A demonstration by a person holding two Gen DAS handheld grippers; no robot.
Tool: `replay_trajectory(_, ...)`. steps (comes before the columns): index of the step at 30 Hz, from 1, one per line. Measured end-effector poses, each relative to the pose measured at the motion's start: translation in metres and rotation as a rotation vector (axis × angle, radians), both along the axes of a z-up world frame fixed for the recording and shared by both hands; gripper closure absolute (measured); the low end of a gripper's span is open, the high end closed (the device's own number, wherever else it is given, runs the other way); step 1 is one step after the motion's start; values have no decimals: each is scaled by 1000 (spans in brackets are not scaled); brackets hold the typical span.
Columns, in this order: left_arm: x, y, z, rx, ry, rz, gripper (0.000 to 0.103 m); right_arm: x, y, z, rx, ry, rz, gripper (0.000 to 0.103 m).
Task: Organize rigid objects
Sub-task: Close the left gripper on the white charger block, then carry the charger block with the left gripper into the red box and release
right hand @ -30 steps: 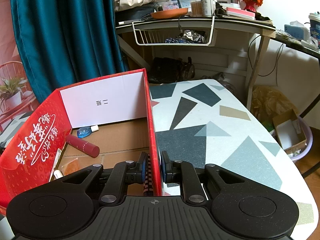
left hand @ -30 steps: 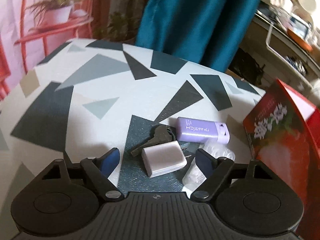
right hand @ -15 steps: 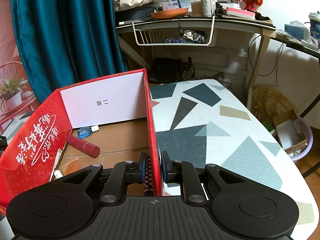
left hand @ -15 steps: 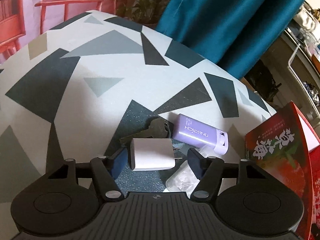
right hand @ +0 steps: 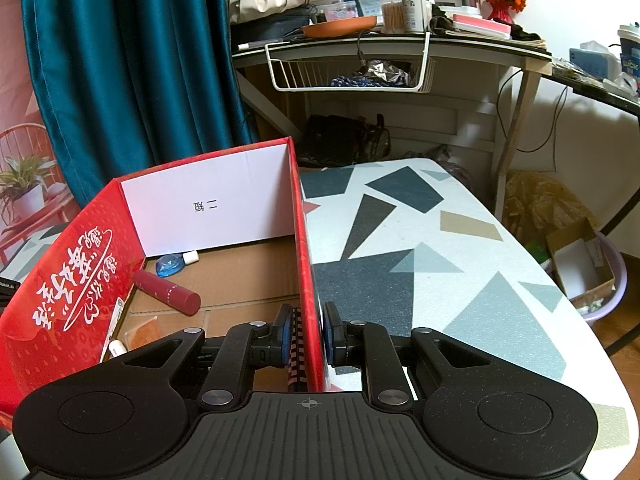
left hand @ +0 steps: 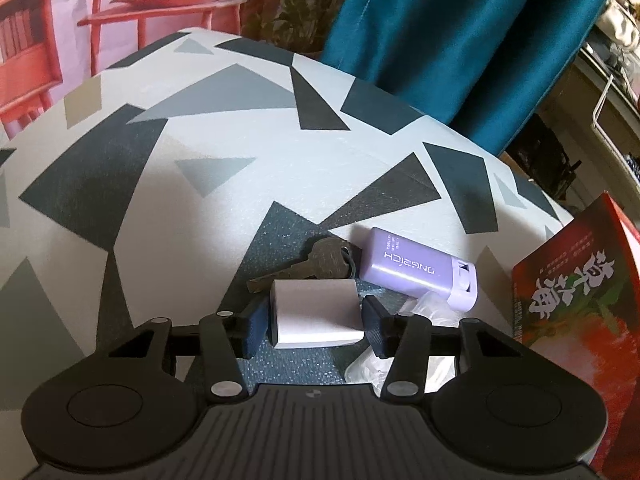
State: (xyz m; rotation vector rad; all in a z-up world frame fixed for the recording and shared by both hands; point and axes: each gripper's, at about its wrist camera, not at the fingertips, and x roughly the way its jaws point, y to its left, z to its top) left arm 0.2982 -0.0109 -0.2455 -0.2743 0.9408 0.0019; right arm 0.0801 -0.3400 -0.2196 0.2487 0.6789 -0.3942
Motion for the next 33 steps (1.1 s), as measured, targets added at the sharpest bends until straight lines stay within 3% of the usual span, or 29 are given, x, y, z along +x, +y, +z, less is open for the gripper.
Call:
replay_trajectory(21,-31,-7,1,135,-121,-162,52,1,1,0,2,3,0,87)
replay_trajectory(33,-36,-7,14,123,-164,-184,52,1,1,0,2,3,0,87)
